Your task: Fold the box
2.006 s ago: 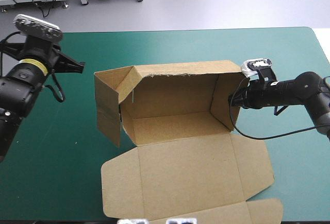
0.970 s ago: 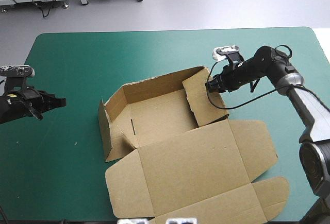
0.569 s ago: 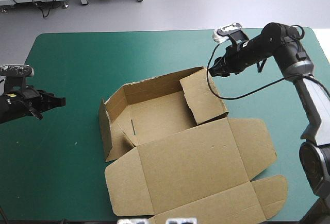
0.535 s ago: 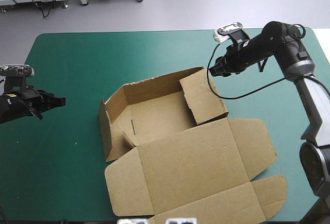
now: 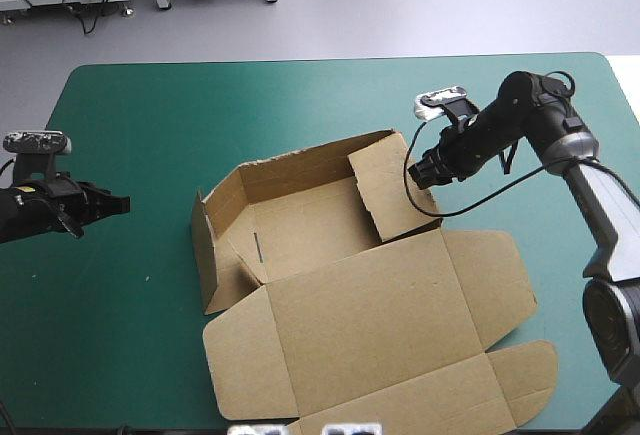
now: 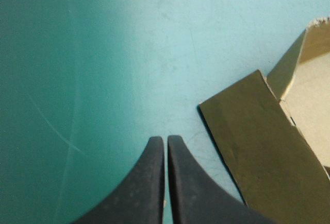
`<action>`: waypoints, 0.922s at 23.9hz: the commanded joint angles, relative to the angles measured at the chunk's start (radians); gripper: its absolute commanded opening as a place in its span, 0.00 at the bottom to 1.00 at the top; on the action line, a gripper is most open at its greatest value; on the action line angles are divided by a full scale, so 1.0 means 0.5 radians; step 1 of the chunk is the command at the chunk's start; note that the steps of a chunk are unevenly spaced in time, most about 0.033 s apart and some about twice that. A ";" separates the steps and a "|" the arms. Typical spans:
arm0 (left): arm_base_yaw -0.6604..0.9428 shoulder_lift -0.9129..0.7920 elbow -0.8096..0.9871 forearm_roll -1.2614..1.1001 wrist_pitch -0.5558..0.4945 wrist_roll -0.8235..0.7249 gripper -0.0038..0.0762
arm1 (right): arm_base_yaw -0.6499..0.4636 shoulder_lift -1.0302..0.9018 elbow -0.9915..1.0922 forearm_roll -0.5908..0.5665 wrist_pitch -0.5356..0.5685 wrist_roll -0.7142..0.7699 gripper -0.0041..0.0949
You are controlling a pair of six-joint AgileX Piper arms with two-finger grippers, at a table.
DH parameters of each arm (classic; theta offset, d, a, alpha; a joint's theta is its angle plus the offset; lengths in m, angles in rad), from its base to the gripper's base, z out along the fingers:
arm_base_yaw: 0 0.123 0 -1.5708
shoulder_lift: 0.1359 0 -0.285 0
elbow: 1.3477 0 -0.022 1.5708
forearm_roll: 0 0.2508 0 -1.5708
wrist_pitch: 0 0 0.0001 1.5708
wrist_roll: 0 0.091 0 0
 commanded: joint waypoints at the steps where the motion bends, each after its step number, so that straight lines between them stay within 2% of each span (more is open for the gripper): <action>1: 0.008 -0.050 -0.050 -0.073 0.037 0.000 0.06 | -0.008 -0.060 -0.034 0.119 -0.099 -0.056 0.39; 4: 0.008 -0.050 -0.050 -0.038 0.239 -0.016 0.06 | -0.008 0.010 -0.034 0.144 -0.116 -0.117 0.39; 6: 0.008 -0.050 -0.050 -0.038 0.289 -0.018 0.06 | -0.008 0.032 -0.034 0.144 -0.133 -0.125 0.39; 15: 0.008 -0.050 -0.050 -0.046 0.296 -0.018 0.05 | -0.008 0.215 -0.034 0.197 -0.165 -0.141 0.38; 16: 0.008 -0.050 -0.050 -0.046 0.296 -0.018 0.05 | -0.008 0.222 -0.034 0.209 -0.191 -0.141 0.35; 18: 0.008 -0.050 -0.050 -0.046 0.288 -0.018 0.05 | -0.008 0.229 -0.034 0.254 -0.268 -0.146 0.21; 20: 0.008 -0.050 -0.050 -0.046 0.283 -0.018 0.05 | -0.008 0.232 -0.034 0.327 -0.349 -0.146 0.02; 22: 0.008 -0.050 -0.050 -0.046 0.280 -0.018 0.05 | -0.008 0.232 -0.034 0.430 -0.407 -0.140 0.05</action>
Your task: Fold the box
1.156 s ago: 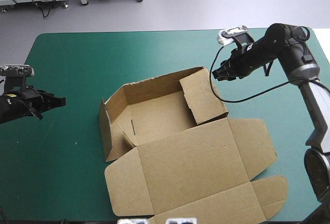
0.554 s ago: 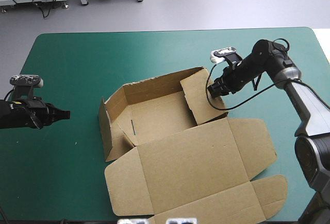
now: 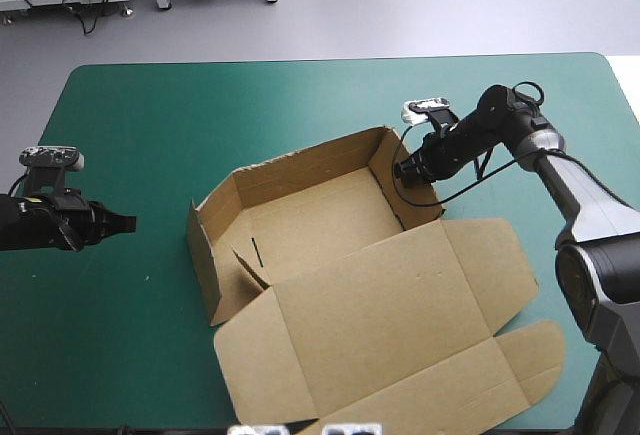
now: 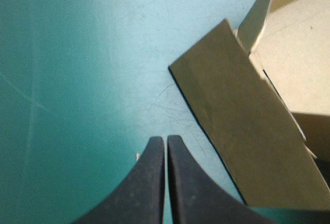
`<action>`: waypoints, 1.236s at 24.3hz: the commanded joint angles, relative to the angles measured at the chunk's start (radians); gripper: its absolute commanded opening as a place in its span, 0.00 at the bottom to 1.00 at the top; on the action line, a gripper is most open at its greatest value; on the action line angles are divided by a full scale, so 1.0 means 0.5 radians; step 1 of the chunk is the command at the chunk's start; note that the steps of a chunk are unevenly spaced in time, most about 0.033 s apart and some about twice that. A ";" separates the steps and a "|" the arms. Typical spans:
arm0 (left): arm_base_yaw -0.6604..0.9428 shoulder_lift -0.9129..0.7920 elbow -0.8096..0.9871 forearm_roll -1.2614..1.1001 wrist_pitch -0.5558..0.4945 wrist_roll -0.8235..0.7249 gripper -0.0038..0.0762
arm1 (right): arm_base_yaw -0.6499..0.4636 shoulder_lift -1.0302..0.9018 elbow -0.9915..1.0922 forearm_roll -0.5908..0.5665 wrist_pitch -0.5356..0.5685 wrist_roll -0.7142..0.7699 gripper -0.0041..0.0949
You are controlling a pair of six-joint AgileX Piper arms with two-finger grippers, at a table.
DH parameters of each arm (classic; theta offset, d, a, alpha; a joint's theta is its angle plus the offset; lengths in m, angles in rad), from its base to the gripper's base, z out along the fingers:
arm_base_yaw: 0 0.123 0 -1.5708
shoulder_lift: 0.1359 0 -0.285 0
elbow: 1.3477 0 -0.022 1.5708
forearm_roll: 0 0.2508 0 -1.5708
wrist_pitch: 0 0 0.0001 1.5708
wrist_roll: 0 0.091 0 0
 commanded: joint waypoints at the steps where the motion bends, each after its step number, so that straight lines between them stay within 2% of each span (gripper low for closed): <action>1: 0.008 -0.050 -0.050 -0.070 -0.061 -0.011 0.05 | -0.008 -0.100 -0.047 0.249 -0.138 -0.028 0.05; 3: 0.008 -0.050 -0.050 -0.070 -0.093 -0.011 0.05 | -0.008 -0.109 -0.079 0.327 -0.143 -0.045 0.05; 4: 0.008 -0.050 -0.050 -0.085 -0.189 -0.011 0.05 | -0.008 -0.145 -0.134 0.354 -0.145 -0.049 0.05; 10: 0.008 -0.050 -0.050 -0.086 -0.479 -0.011 0.05 | -0.076 -0.446 -0.474 0.336 -0.121 0.106 0.05; 15: 0.008 -0.050 -0.050 -0.161 -0.759 -0.063 0.05 | -0.214 -0.705 -0.656 0.319 0.048 0.182 0.05; 17: 0.008 -0.050 -0.050 -0.353 -0.822 -0.037 0.06 | -0.346 -0.880 -0.663 0.315 0.137 0.193 0.04; 19: 0.008 -0.050 -0.050 -0.655 -0.784 0.124 0.06 | -0.456 -1.061 -0.659 0.315 0.231 0.193 0.04; 21: 0.008 -0.050 -0.050 -1.034 -0.632 0.340 0.06 | -0.530 -1.211 -0.646 0.315 0.232 0.193 0.04; 24: 0.008 -0.050 -0.050 -1.528 -0.222 0.582 0.05 | -0.568 -1.384 -0.638 0.306 0.127 0.229 0.04; 30: 0.008 -0.050 -0.050 -1.714 0.010 0.625 0.05 | -0.568 -1.412 -0.638 0.255 0.163 0.273 0.04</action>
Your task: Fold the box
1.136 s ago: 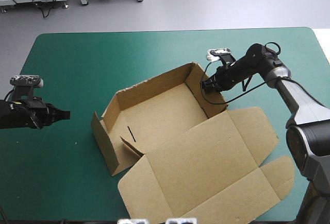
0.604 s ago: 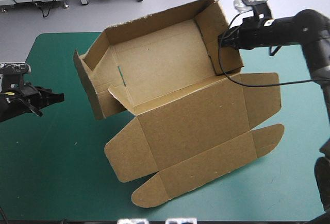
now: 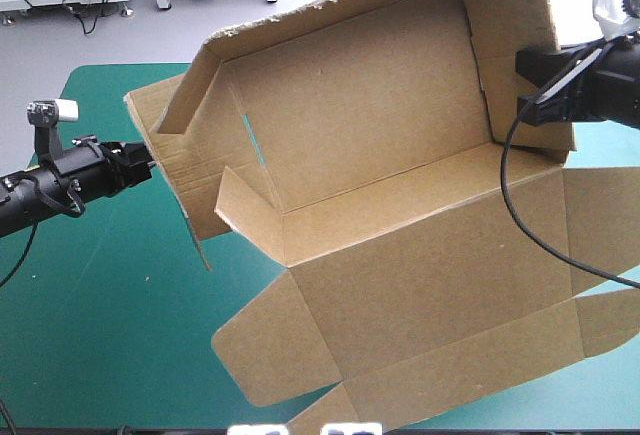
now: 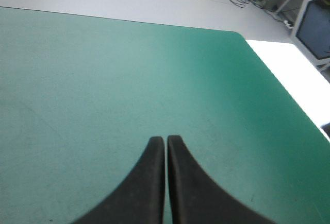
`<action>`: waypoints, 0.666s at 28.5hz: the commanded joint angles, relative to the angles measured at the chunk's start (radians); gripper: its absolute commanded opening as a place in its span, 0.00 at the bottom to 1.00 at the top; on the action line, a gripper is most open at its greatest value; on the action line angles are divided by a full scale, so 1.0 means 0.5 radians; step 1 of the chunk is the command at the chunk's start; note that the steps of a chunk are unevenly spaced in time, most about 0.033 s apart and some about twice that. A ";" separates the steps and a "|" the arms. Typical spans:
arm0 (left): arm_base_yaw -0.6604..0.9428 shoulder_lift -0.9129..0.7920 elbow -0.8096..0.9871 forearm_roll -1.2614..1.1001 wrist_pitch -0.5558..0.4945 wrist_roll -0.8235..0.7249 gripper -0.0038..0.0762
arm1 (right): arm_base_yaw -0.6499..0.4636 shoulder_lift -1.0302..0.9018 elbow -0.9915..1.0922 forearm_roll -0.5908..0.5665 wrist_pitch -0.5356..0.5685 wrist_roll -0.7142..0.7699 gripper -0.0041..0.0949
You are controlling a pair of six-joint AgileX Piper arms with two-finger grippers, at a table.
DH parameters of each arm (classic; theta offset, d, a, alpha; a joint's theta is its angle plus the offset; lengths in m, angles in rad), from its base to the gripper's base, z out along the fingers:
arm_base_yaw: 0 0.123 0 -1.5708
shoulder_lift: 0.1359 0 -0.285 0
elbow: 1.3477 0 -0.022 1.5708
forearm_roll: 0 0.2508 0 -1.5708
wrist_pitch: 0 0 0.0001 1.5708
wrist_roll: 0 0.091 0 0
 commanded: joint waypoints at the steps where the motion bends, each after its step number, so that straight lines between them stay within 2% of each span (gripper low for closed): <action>1: 0.005 -0.050 -0.051 -0.280 0.136 0.018 0.05 | -0.014 -0.030 -0.020 0.042 -0.141 0.050 0.04; 6: 0.005 -0.050 -0.056 -0.447 0.259 0.070 0.05 | -0.014 -0.050 0.237 0.068 -0.244 0.007 0.04; 11: 0.005 -0.050 -0.059 -0.474 0.328 0.070 0.05 | -0.014 -0.067 0.446 0.281 -0.416 -0.108 0.04; 19: 0.001 -0.050 -0.059 -0.519 0.374 0.070 0.05 | -0.014 -0.054 0.480 0.326 -0.422 -0.144 0.04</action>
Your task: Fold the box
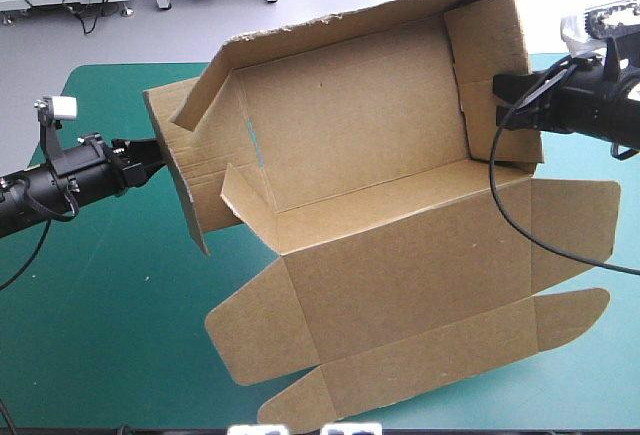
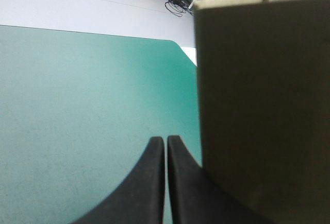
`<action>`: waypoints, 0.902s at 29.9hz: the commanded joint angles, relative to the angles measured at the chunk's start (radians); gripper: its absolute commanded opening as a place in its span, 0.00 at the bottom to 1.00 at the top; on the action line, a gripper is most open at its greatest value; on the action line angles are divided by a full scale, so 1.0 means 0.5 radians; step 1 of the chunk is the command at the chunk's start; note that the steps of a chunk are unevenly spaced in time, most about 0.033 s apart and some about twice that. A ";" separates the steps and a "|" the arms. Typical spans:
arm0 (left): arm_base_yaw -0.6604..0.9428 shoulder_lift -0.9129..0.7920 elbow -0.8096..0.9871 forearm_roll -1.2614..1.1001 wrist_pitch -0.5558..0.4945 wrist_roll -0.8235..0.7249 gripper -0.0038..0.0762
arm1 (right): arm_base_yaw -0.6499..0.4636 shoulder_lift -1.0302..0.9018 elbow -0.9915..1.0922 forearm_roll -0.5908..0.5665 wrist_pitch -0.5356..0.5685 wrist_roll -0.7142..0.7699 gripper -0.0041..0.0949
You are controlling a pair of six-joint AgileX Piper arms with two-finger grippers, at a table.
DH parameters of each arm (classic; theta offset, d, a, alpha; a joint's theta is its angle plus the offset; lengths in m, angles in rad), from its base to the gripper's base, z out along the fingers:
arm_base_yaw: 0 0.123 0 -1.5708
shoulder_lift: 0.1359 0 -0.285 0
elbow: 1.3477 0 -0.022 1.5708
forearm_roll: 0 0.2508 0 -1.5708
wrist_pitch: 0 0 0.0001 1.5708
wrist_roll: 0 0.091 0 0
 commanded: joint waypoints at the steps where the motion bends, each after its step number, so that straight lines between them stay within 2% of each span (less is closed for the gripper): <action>1: -0.008 -0.048 -0.059 -0.212 0.108 0.006 0.05 | -0.011 -0.043 -0.043 0.147 -0.154 0.004 0.04; 15: -0.356 -0.048 -0.061 -0.362 0.141 0.006 0.05 | -0.008 -0.003 -0.043 0.138 -0.186 -0.010 0.04; 22: -0.373 -0.048 -0.061 -0.352 0.097 0.006 0.04 | -0.008 0.046 -0.031 0.084 -0.231 -0.010 0.04; 27: -0.373 -0.048 -0.061 -0.352 0.045 0.006 0.04 | -0.008 0.074 0.127 0.111 -0.371 -0.038 0.04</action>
